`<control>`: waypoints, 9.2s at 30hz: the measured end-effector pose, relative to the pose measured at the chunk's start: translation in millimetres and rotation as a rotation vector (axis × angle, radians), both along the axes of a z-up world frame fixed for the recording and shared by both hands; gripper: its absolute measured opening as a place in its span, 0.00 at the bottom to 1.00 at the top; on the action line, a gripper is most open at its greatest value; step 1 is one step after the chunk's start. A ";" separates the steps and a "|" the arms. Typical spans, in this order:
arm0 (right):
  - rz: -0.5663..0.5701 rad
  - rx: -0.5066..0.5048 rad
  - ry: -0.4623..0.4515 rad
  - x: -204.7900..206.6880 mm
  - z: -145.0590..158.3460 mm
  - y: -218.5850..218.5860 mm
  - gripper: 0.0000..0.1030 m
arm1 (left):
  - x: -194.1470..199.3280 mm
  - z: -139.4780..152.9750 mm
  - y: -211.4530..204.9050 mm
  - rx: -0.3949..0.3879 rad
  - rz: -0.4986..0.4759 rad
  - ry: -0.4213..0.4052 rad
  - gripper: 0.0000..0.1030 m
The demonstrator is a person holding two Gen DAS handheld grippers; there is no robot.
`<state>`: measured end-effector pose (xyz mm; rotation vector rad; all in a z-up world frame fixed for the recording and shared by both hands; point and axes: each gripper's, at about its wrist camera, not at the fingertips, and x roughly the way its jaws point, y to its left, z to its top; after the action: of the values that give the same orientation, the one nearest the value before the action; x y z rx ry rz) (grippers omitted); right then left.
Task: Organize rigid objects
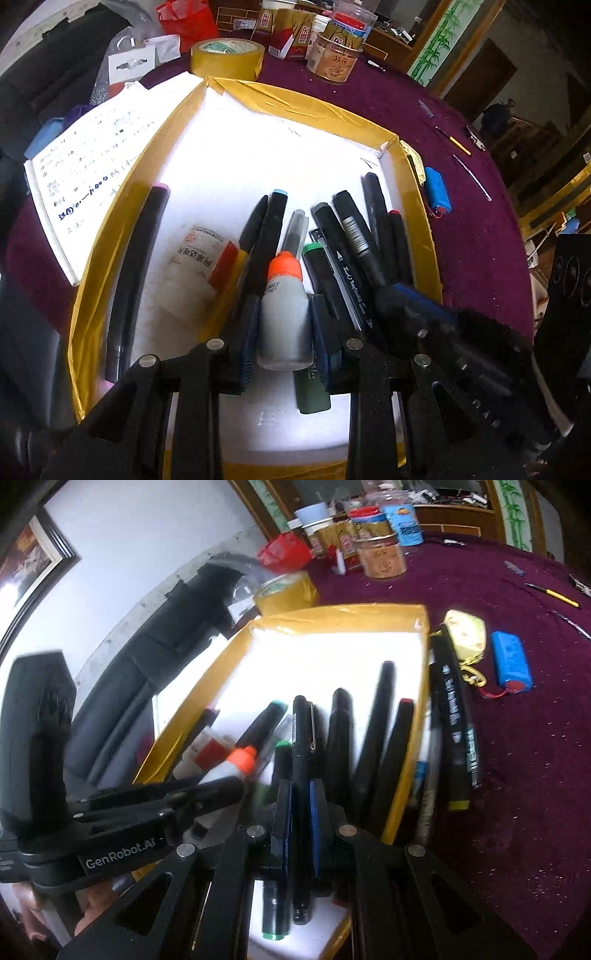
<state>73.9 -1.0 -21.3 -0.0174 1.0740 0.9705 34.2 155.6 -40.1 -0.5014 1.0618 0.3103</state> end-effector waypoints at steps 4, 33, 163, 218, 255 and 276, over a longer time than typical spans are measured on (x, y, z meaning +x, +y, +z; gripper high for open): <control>0.001 0.054 0.027 0.7 2.2 -11.8 0.09 | -0.9 2.1 -3.1 0.011 -0.004 -0.002 0.27; -0.034 -0.044 0.079 123.2 -26.5 -57.1 0.17 | 5.0 37.1 -65.5 -0.037 -0.142 -0.140 0.48; -0.198 0.119 0.234 117.1 -33.8 -63.4 0.13 | 11.7 39.5 -50.6 -0.122 -0.127 -0.125 0.53; -0.452 0.039 0.024 42.4 -15.5 -206.6 0.13 | 91.9 -7.7 -191.0 -0.077 -0.436 0.106 0.07; -0.092 0.009 0.029 27.4 10.8 2.9 0.15 | 49.9 1.0 29.9 -0.148 -0.029 -0.080 0.40; -0.046 0.077 0.127 83.2 -18.7 -64.4 0.23 | 2.9 51.6 -80.1 0.099 -0.195 -0.211 0.72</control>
<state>157.1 -65.4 -40.0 0.1327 1.1477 0.9805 37.1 75.6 11.5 -0.3309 0.8774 0.1326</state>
